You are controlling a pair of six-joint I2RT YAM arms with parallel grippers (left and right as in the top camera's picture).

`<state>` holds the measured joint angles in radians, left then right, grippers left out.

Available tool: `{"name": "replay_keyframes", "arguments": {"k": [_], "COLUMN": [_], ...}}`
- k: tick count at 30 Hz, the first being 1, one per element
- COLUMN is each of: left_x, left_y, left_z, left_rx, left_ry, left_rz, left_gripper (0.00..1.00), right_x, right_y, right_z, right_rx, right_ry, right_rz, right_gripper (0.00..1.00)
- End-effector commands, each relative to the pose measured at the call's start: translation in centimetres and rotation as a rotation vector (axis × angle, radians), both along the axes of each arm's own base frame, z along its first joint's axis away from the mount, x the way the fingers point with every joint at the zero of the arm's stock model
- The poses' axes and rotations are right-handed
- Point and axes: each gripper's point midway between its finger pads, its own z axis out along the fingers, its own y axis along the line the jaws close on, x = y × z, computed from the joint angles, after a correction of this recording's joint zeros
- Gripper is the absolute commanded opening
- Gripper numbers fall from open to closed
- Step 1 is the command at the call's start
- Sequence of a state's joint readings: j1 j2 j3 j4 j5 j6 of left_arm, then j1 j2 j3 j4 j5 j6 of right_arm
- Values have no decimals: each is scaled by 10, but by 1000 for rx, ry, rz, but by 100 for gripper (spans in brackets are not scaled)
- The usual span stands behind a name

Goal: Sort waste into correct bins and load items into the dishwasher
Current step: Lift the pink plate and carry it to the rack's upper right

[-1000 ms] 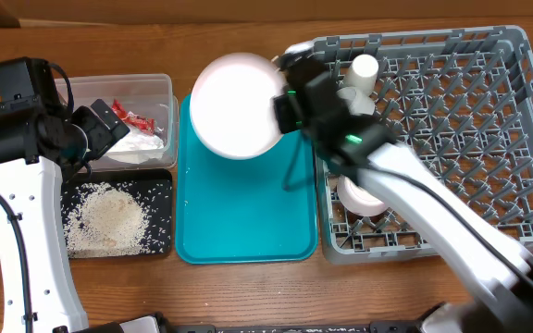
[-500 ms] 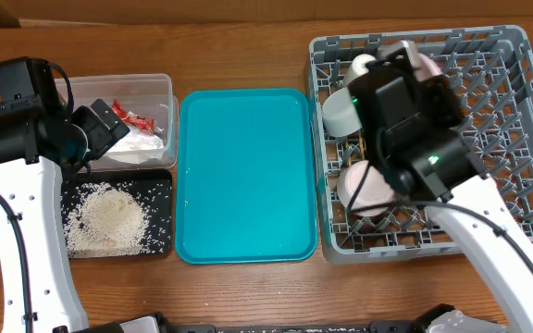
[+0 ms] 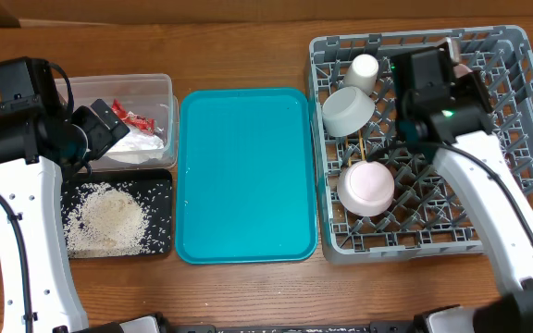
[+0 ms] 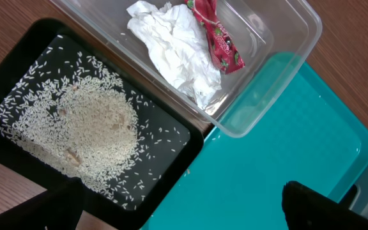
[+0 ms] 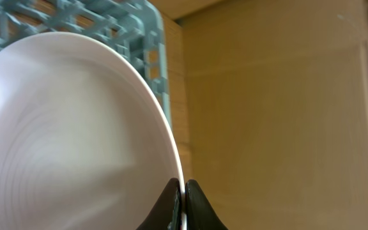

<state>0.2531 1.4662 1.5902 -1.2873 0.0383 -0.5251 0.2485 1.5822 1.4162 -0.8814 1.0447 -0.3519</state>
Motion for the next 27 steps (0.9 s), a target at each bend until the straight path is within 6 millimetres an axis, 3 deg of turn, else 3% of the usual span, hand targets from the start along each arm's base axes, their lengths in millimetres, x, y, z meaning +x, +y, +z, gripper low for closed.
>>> {"name": "replay_keyframes", "arguments": {"k": [1,6,11,14,17,18,20,23,27], "left_x": [1,1,1,1,1,1,1,1,1], "left_y": [0,0,0,0,0,0,0,0,0], "left_z": [-2,-2,-2,-2,-2,-2,-2,-2,-2], "left_rx": [-5,-5,-5,-5,-5,-5,-5,-5,-5], "left_ry": [4,4,4,4,4,4,4,4,4], "left_rz": [2,3,2,2,3,2,3,2,2], "left_gripper": [100,100,100,100,100,100,100,100,100], "right_x": [13,27,40,48,53,56,58,66,79], "right_y": [9,34,54,62,67,68,68,70,76], "right_z": [-21,-57,-66,-65,-63,-61,-59,-52,-33], "right_rx": [54,202,317,353,380,383,384,389,402], "right_ry": [11,78,62,30,6,-8,-23,-68,-166], "right_rz": [20,116,192,219,240,243,246,255,279], "right_gripper": [4,4,5,11,29,42,42,51,54]}}
